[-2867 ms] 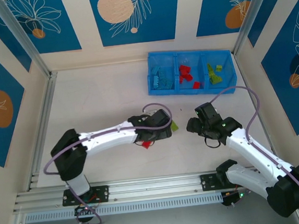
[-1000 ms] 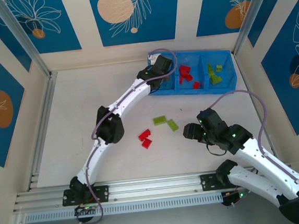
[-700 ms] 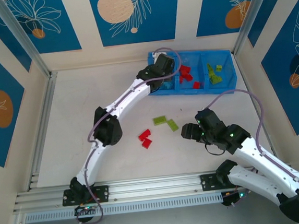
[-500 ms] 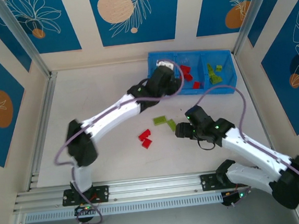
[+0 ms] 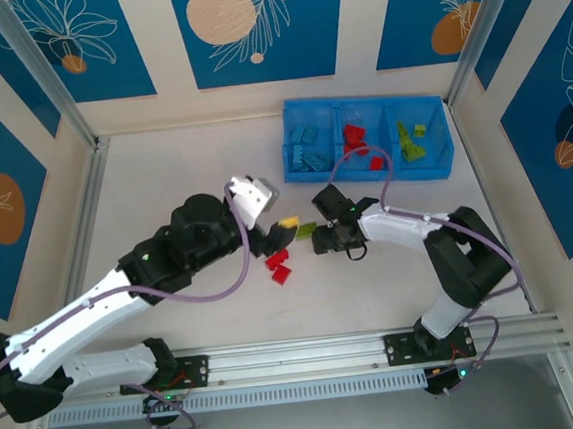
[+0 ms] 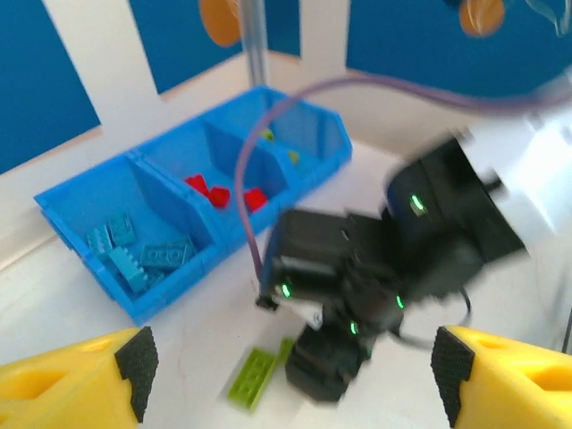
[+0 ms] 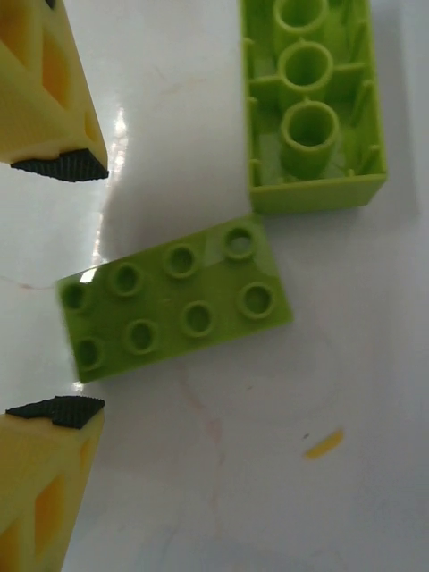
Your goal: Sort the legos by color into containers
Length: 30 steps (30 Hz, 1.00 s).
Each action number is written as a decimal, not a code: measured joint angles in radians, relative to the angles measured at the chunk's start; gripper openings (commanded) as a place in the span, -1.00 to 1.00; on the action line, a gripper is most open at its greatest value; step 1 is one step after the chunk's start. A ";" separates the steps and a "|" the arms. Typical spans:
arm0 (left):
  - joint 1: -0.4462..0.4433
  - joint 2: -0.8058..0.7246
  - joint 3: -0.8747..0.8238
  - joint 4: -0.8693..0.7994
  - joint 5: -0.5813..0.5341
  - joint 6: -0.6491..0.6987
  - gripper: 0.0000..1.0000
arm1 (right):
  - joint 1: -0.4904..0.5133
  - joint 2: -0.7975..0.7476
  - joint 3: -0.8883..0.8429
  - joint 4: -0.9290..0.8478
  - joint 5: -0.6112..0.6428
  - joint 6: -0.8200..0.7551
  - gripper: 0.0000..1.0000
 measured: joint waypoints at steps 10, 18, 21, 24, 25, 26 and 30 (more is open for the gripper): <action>0.000 -0.212 -0.146 -0.231 0.138 0.311 0.83 | 0.030 0.106 0.081 -0.036 0.083 -0.015 -0.48; 0.000 -0.301 -0.249 -0.233 0.211 0.502 1.00 | 0.050 -0.093 -0.023 -0.066 0.069 0.060 -0.47; 0.000 -0.339 -0.303 -0.190 0.218 0.536 1.00 | 0.027 -0.328 -0.068 -0.077 0.074 0.113 -0.41; 0.000 -0.363 -0.338 -0.166 0.219 0.555 1.00 | -0.081 -0.545 -0.089 -0.063 0.062 0.145 -0.41; 0.001 -0.367 -0.346 -0.157 0.219 0.561 1.00 | -0.156 -0.602 -0.091 -0.052 0.051 0.148 -0.42; 0.002 -0.368 -0.351 -0.150 0.219 0.562 1.00 | -0.242 -0.636 -0.091 -0.041 0.038 0.148 -0.42; 0.019 -0.368 -0.362 -0.126 0.233 0.570 1.00 | -0.535 -0.558 -0.011 -0.023 -0.026 0.120 -0.47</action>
